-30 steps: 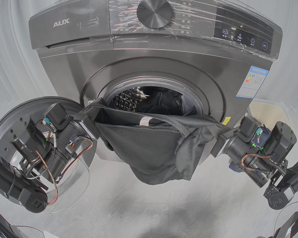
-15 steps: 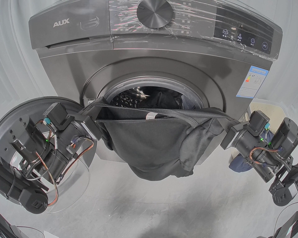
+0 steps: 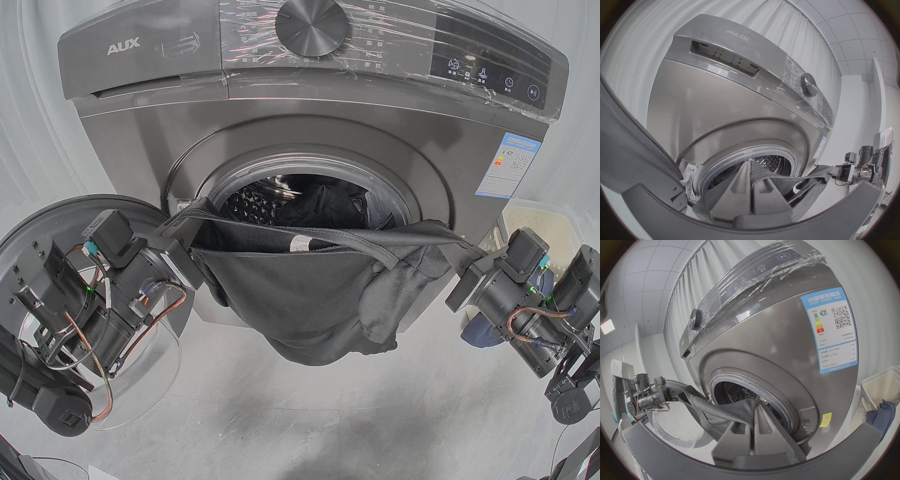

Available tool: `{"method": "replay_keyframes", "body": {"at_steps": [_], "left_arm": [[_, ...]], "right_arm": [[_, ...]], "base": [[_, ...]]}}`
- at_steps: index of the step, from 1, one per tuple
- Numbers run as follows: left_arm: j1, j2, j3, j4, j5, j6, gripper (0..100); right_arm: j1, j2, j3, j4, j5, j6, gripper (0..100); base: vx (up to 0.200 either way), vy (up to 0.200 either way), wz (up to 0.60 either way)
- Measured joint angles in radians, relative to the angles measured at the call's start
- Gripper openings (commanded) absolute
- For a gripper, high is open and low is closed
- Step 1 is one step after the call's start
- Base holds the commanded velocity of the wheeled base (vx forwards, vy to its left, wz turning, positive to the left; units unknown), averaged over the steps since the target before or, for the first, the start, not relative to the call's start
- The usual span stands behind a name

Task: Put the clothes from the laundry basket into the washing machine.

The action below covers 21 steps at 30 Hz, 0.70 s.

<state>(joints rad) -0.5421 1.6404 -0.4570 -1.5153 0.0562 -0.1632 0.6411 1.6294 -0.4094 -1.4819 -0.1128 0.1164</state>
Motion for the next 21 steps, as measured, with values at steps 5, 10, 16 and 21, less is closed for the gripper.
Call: {"method": "replay_keyframes", "body": {"at_steps": [5, 10, 16, 21], "left_arm": [[-0.021, -0.016, 0.02, 0.003, 0.0, 0.007, 0], [-0.031, -0.016, 0.035, 0.0, -0.002, 0.012, 0], [-0.048, -0.017, 0.063, 0.005, -0.011, 0.025, 0], [-0.078, -0.019, 0.08, 0.015, -0.036, 0.033, 0]], "right_arm": [[0.013, -0.016, 0.017, 0.001, -0.004, -0.002, 0], [0.016, -0.04, 0.026, 0.009, -0.003, -0.01, 0], [0.016, -0.052, 0.025, 0.012, -0.002, -0.01, 0], [0.017, -0.055, 0.026, 0.017, -0.004, -0.01, 0]], "base": [[0.0, 0.0, 0.0], [0.0, 0.0, 0.0], [0.0, 0.0, 0.0], [0.0, 0.0, 0.0]]}}
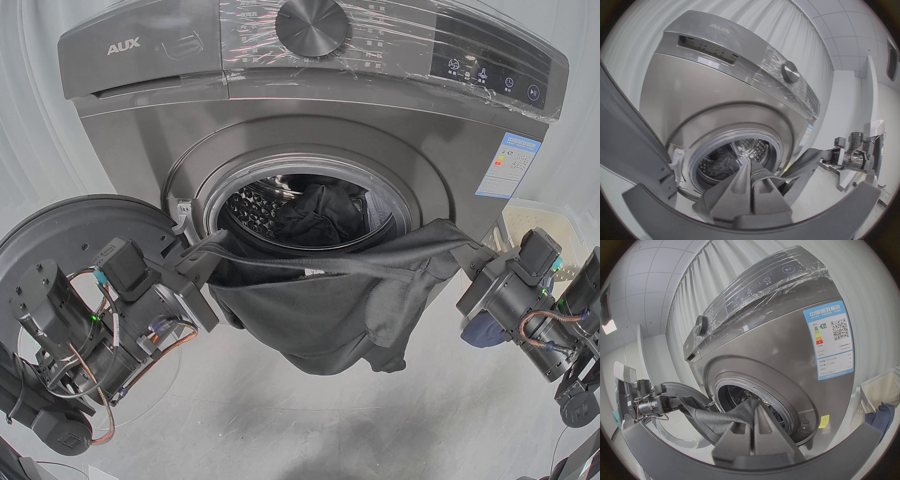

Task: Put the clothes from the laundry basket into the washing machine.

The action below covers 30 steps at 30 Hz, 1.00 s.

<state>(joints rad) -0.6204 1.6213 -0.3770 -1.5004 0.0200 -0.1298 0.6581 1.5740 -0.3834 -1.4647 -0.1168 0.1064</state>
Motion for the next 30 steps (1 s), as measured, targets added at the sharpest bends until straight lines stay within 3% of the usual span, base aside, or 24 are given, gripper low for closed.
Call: {"method": "replay_keyframes", "body": {"at_steps": [8, 9, 16, 21, 26, 30], "left_arm": [[-0.037, 0.018, -0.107, 0.11, -0.02, -0.003, 0], [-0.04, 0.027, -0.143, 0.125, -0.022, -0.006, 0], [-0.044, 0.084, -0.259, 0.15, -0.024, -0.012, 0], [-0.047, 0.112, -0.314, 0.153, -0.025, -0.013, 0], [-0.049, 0.125, -0.356, 0.155, -0.028, -0.024, 0], [-0.055, 0.13, -0.367, 0.155, -0.029, -0.036, 0]], "right_arm": [[0.016, 0.063, 0.012, 0.003, 0.006, 0.001, 0], [0.027, 0.09, 0.006, 0.0, 0.008, 0.002, 100], [0.105, 0.225, 0.002, -0.01, 0.009, 0.01, 100], [0.16, 0.31, 0.066, -0.01, 0.01, 0.011, 100], [0.196, 0.386, 0.148, -0.012, 0.05, 0.011, 100], [0.202, 0.417, 0.15, -0.019, 0.055, 0.012, 100]], "base": [[0.0, 0.0, 0.0], [0.0, 0.0, 0.0], [0.0, 0.0, 0.0], [0.0, 0.0, 0.0], [0.0, 0.0, 0.0], [0.0, 0.0, 0.0]]}}
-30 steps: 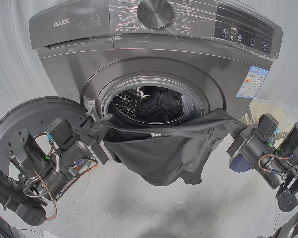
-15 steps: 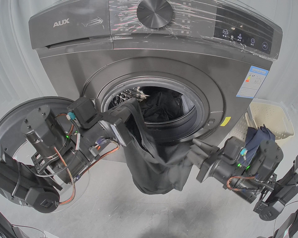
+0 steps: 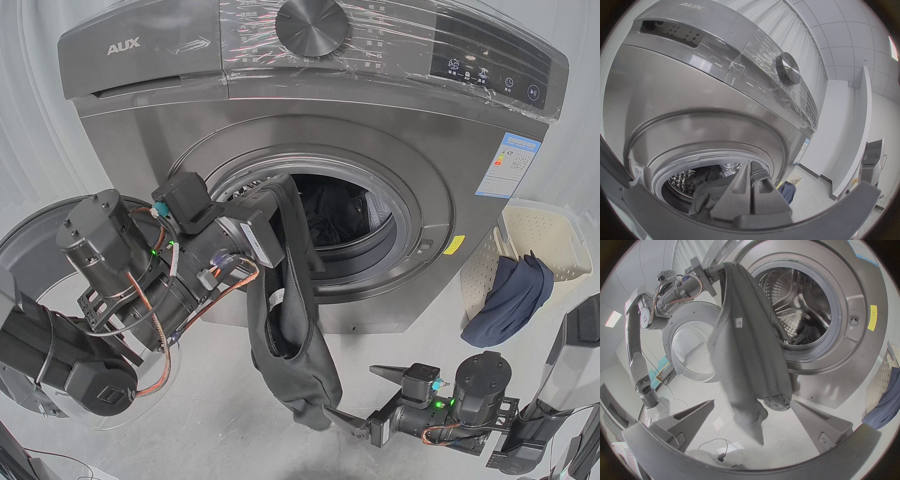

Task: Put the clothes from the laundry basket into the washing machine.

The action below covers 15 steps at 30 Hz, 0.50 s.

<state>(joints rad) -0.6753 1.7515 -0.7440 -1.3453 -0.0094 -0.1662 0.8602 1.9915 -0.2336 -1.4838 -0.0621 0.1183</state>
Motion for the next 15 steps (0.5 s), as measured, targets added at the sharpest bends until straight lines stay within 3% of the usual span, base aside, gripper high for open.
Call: {"method": "replay_keyframes", "body": {"at_steps": [15], "left_arm": [[-0.054, -0.01, 0.014, -0.005, -0.005, -0.009, 0]], "right_arm": [[-0.048, 0.159, -0.244, -0.041, 0.01, -0.013, 100]], "base": [[0.0, 0.0, 0.0]]}}
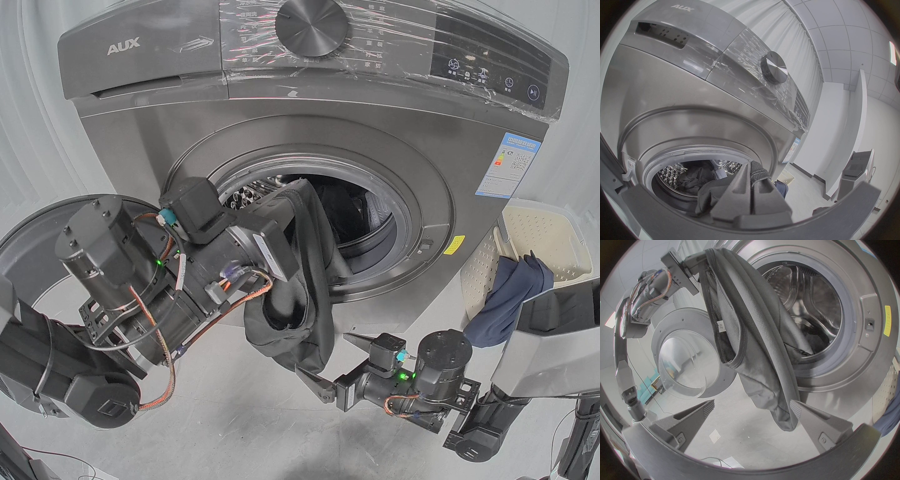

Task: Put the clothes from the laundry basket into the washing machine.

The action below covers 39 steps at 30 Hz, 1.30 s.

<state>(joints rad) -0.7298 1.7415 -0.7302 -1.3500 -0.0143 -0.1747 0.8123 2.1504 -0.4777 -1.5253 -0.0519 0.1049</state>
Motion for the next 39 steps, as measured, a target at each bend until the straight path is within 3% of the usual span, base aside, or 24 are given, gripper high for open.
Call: {"method": "replay_keyframes", "body": {"at_steps": [19, 30, 31, 39], "left_arm": [[-0.057, -0.056, 0.034, 0.004, 0.0, -0.002, 0], [-0.068, -0.067, 0.056, 0.001, 0.002, -0.001, 0], [-0.065, -0.068, 0.056, 0.0, 0.004, -0.001, 0], [-0.018, -0.069, 0.07, -0.012, 0.014, 0.0, 0]], "right_arm": [[-0.1, 0.136, -0.244, 0.017, -0.009, -0.019, 100], [-0.105, 0.195, -0.363, 0.009, 0.001, -0.017, 100], [-0.104, 0.206, -0.378, 0.006, 0.001, -0.016, 0], [-0.106, 0.234, -0.4, -0.006, -0.002, -0.012, 0]], "base": [[0.0, 0.0, 0.0], [0.0, 0.0, 0.0], [0.0, 0.0, 0.0], [0.0, 0.0, 0.0]]}}
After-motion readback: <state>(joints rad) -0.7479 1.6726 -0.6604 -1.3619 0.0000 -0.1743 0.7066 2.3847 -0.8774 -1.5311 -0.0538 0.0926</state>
